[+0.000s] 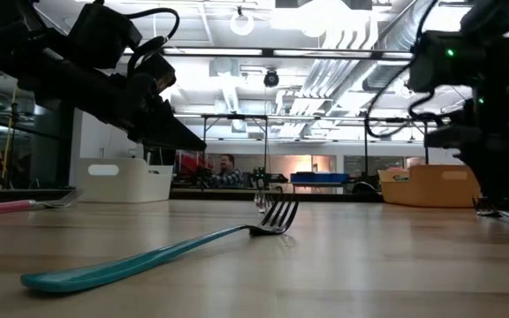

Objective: Sort silverware by color (type)
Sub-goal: Put the top blue fork into the white bin

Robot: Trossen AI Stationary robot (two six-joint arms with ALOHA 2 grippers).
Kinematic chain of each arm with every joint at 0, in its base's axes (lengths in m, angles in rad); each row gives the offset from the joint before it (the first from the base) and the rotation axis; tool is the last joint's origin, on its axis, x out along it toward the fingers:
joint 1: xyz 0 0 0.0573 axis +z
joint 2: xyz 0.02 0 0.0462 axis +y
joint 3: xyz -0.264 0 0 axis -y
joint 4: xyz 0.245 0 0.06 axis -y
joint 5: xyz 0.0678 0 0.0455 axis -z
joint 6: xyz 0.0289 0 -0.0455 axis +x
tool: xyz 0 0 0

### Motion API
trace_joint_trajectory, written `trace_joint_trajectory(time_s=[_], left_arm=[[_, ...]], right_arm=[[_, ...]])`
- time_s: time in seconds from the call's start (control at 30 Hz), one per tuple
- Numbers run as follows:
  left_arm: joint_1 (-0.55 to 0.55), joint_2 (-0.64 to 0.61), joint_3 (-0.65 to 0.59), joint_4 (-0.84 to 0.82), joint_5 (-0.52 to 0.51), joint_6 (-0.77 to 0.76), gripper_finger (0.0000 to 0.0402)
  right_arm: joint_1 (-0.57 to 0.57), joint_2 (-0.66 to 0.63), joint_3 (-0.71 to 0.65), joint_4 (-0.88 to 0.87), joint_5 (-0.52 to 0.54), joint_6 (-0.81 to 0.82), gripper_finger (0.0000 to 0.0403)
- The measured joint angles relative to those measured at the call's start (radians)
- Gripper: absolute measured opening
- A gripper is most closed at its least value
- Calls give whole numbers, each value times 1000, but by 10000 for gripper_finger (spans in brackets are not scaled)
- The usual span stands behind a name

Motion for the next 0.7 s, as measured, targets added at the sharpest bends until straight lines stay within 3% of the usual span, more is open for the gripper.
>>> trace_joint_trajectory(time_s=[0.17,0.43,0.53,0.6,0.7], left_arm=[[0,0,0,0,0,0,1],[0,0,0,5,0,-1,1],[0,0,0,5,0,-2,1],[4,0,0,3,-4,-20,1],[13,0,0,-2,-8,-43,1]], right_arm=[[1,-4,-73,88,-6,43,97],[3,-3,-84,152,70,-74,40],[3,-1,-83,192,153,-141,16],[-1,3,-84,253,287,-169,8],[-3,1,-83,337,340,-237,12]])
